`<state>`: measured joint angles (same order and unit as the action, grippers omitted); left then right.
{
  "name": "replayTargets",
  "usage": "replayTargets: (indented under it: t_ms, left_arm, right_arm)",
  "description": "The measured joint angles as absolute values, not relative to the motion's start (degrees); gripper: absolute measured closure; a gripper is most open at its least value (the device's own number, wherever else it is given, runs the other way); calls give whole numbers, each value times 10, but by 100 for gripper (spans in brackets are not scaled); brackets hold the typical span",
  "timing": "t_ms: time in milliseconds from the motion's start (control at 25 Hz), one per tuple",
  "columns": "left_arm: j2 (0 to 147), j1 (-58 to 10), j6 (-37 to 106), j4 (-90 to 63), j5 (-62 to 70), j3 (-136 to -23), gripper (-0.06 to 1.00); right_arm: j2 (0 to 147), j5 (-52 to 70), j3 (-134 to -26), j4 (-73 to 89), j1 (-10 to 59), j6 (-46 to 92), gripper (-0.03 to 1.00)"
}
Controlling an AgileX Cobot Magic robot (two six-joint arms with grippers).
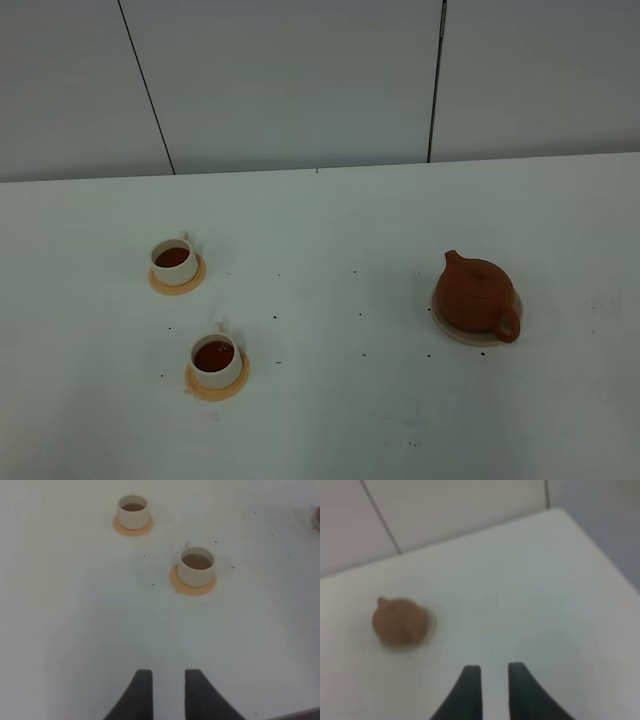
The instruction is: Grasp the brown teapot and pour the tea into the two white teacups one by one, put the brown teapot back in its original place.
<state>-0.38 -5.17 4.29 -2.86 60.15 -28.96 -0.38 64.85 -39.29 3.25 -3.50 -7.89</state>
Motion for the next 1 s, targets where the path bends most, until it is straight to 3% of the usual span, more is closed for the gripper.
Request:
replayTargets:
  t_ms: [400,640,1000]
  left_arm:
    - [-4,-52,43,-29,602,-290,71]
    - [-4,-52,43,-29,602,-290,71]
    - [-4,-52,43,-29,602,-290,71]
  right_arm:
    - [-4,692,-380,-68,14,-114,84]
    - [-5,609,-296,-4,15,-88,84]
    - [-5,609,-279,19,-25,-14,84]
